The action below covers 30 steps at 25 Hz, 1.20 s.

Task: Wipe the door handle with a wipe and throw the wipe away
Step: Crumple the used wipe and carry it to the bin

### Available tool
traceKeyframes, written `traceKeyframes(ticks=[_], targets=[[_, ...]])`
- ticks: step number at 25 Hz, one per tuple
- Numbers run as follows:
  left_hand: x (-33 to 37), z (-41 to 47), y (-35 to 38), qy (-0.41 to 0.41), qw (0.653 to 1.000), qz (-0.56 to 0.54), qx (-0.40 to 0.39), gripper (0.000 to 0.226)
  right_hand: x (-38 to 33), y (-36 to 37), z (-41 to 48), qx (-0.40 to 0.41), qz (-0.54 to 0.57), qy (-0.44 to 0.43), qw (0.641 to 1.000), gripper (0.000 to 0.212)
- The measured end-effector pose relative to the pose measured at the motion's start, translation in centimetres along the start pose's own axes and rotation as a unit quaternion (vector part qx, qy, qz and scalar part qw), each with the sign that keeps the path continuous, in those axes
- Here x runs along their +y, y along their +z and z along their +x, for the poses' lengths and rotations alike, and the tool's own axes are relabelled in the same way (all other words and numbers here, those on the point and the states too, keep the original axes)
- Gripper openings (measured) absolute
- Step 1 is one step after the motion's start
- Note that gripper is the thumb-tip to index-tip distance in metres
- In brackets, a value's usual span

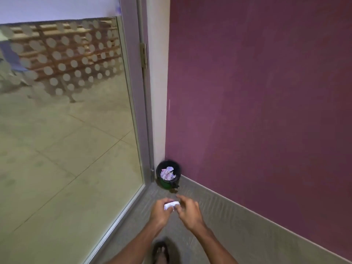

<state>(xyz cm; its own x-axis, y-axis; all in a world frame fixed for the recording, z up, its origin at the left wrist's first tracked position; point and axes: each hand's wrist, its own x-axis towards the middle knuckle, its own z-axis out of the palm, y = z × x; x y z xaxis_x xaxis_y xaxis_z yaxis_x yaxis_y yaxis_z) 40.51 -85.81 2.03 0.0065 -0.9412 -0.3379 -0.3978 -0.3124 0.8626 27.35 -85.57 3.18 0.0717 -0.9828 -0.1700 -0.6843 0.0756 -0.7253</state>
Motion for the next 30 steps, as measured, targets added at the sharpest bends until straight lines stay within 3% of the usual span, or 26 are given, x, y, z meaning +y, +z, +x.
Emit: traceKeyframes(ticks=[6, 10, 15, 18, 21, 25, 30], targets=[[4.1, 10.6, -2.1, -0.108, 0.969, -0.159, 0.156, 0.023, -2.3, -0.1, 10.7, -0.034, 0.006, -0.007, 0.999, 0.034], [6.8, 16.2, -3.9, -0.132, 0.961, -0.228, 0.081, 0.018, -3.9, -1.4, 17.6, -0.048, -0.018, -0.010, 0.999, 0.035], [9.0, 22.9, -6.0, -0.141, 0.958, -0.246, 0.044, 0.015, -5.0, -3.9, 26.0, -0.028, 0.021, 0.012, 0.999, 0.027], [9.3, 27.5, -6.3, -0.146, 0.967, -0.196, 0.074, 0.016, -5.0, -5.1, 31.3, -0.040, -0.012, 0.024, 0.999, 0.024], [9.2, 31.5, -6.6, -0.131, 0.985, -0.038, 0.108, 0.022, -3.8, -6.3, 36.9, -0.035, -0.072, 0.040, 0.996, 0.018], [8.7, 35.7, -6.5, -0.148, 0.980, 0.083, 0.101, 0.024, -2.1, -7.0, 42.9, -0.069, -0.139, 0.065, 0.986, 0.019], [7.8, 39.3, -5.6, -0.175, 0.971, 0.138, 0.088, 0.027, 0.0, -6.1, 47.6, -0.138, -0.208, 0.024, 0.968, 0.025]])
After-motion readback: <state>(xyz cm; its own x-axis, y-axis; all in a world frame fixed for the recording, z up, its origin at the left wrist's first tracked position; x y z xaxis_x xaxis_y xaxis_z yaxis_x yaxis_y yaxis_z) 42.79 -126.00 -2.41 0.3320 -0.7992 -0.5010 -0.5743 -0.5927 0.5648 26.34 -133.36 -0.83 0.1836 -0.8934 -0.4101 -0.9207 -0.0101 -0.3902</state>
